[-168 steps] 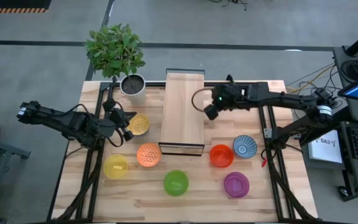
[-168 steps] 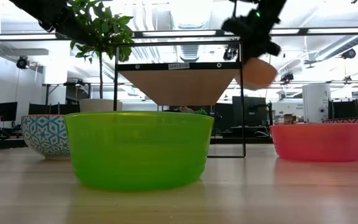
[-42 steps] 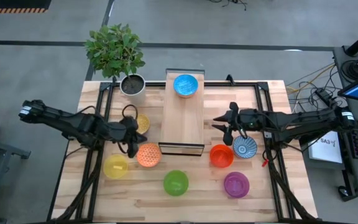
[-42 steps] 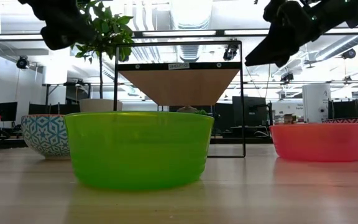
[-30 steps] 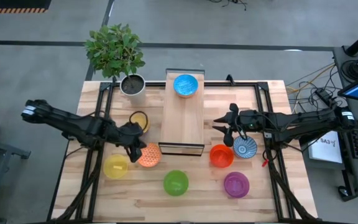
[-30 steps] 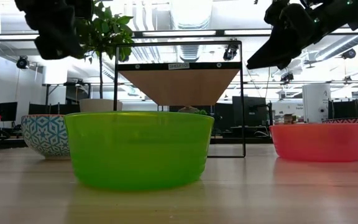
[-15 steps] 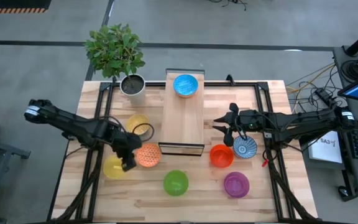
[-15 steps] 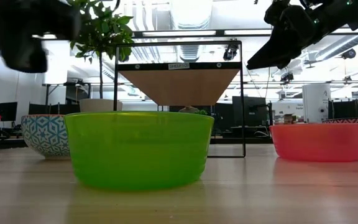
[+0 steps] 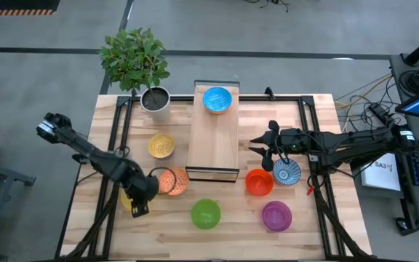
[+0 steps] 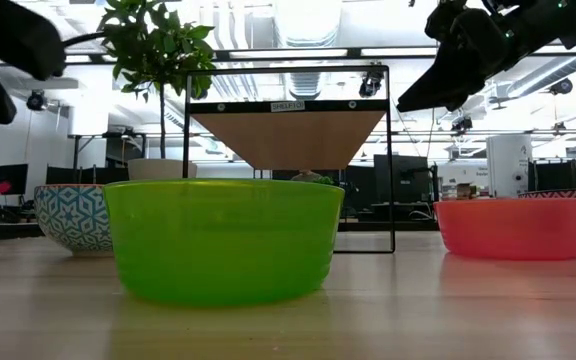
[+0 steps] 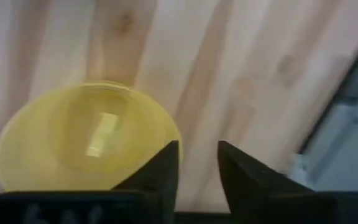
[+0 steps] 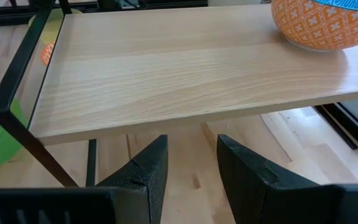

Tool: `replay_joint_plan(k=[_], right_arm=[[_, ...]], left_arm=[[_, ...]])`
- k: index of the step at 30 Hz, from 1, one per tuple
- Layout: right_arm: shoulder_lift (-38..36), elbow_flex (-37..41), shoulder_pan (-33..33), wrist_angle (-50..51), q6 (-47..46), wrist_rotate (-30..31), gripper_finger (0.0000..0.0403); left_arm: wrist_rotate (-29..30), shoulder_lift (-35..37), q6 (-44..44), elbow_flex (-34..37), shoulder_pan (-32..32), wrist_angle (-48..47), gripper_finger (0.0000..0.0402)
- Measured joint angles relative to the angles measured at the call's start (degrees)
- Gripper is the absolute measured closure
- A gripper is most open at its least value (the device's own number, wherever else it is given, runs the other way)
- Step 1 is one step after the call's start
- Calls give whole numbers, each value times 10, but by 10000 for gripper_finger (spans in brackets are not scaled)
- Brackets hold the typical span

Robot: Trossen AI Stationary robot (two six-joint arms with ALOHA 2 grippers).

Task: Place and stack bowls onto a shelf
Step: Put the yellow bowl on the shelf

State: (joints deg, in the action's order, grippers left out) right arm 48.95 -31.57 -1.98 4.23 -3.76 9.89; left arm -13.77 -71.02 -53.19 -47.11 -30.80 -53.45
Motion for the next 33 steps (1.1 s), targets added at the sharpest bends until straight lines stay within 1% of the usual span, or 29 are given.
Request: replay_joint_plan(k=[1,3,6,9,13,17,21,23,27,28,33], right_arm=[[0,0,0,0,3,0,275],[0,0,0,0,6,0,275],[0,0,0,0,6,0,275],[0,0,0,3,7,-3,275],[0,0,0,3,8,-10,275],[0,0,0,8,8,-11,275],[0,0,0,14,4,-11,275],[0,0,0,14,4,-11,275],[0,0,0,14,4,-11,275],[0,0,0,14,4,-11,275],[0,0,0,15,6,-14,275]], left_arm=[[20,-9,-1,0,-12,0,280],[40,-28,0,0,-32,0,256],[57,-56,-6,0,-48,0,231],[63,-85,-18,5,-50,1,222],[64,-117,-28,17,-50,3,226],[64,-138,-28,19,-50,17,246],[63,-144,-28,19,-50,41,279],[63,-143,-28,19,-51,44,304],[55,-136,-31,19,-50,43,376],[55,-134,-33,19,-50,43,388],[53,-122,-33,7,-52,35,398]])
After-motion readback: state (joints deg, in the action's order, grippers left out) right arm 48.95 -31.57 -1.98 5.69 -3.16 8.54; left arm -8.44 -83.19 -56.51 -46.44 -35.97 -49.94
